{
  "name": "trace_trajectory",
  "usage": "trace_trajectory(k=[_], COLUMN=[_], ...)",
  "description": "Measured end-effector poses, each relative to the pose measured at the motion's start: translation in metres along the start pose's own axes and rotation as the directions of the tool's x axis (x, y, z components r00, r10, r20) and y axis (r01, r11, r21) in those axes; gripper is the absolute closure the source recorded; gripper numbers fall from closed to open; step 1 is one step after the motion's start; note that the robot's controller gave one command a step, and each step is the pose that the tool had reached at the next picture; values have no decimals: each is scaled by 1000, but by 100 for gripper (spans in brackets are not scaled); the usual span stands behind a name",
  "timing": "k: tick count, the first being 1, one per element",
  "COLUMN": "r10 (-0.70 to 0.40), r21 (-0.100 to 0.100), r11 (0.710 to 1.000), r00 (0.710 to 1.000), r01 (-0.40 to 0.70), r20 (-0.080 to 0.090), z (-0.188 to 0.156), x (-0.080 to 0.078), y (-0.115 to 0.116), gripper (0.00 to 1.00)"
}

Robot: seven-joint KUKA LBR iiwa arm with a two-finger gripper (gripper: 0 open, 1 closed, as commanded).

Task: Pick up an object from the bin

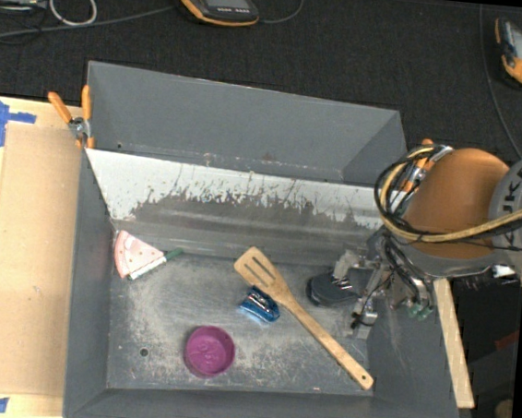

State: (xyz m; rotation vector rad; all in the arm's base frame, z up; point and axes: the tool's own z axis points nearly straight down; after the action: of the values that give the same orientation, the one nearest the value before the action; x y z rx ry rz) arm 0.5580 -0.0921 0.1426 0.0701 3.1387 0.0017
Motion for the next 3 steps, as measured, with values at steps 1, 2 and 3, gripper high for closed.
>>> trace_trajectory(k=[1,2,3], r10=[13,97,218], r21=[1,-3,0], r11=[1000,995,976], r00=[1000,995,976], r01=[-13,-97,-218], r20=[1,-10,1], z=[16,45,75], x=[6,13,14], y=[11,44,61], gripper=[0,0,0])
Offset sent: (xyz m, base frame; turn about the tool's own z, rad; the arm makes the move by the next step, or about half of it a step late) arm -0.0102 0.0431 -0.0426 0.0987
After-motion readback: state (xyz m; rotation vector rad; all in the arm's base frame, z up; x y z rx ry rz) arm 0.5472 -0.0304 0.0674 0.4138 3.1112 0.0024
